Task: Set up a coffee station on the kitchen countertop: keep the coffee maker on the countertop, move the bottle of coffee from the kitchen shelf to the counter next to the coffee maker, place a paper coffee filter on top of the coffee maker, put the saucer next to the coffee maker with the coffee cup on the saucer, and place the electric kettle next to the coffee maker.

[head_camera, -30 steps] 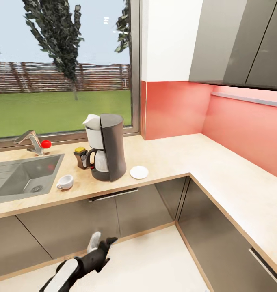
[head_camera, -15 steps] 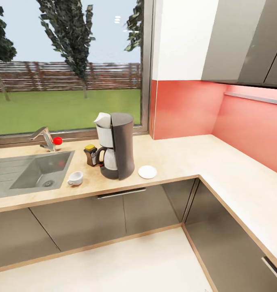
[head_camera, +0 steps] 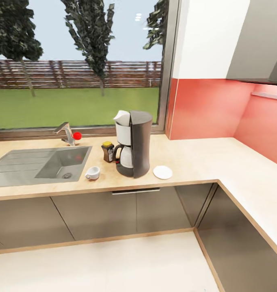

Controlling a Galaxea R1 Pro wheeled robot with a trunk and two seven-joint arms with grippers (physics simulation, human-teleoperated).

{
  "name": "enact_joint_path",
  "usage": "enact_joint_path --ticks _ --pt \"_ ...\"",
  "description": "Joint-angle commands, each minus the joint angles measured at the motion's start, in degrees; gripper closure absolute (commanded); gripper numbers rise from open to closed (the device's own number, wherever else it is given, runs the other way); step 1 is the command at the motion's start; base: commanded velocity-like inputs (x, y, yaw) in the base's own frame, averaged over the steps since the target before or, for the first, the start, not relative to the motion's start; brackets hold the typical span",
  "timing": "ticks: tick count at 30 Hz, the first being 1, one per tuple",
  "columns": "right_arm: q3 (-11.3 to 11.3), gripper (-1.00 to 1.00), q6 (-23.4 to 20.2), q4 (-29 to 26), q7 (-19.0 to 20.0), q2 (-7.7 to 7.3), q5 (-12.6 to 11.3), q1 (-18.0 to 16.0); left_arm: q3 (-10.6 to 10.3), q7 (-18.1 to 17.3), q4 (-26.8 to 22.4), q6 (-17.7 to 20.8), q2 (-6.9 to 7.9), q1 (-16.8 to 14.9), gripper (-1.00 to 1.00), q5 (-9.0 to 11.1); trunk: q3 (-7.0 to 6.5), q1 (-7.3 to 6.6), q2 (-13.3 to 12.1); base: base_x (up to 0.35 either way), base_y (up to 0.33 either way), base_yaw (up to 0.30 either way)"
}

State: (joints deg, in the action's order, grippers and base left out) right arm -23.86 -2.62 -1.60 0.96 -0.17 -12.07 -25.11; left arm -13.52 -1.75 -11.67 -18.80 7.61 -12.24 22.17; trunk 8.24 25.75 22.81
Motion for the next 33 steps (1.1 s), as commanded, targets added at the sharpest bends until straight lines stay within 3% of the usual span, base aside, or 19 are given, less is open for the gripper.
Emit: enact_joint_path --ticks 1,33 --pt "-0.5 -1.00 -0.3 -0.1 0.1 -0.02 -0.6 0.0 -0.4 -0.2 0.1 -0.2 0.03 -0.1 -1.00 0.6 0.15 0.03 0.1 0.000 0.000 0.263" --pt "-0.5 -1.00 -0.3 -0.1 0.1 -0.27 -0.5 0.0 -0.3 -0.1 1.3 -0.1 0.70 0.0 -1.00 0.8 0.61 0.03 0.1 0.000 0.000 0.269"
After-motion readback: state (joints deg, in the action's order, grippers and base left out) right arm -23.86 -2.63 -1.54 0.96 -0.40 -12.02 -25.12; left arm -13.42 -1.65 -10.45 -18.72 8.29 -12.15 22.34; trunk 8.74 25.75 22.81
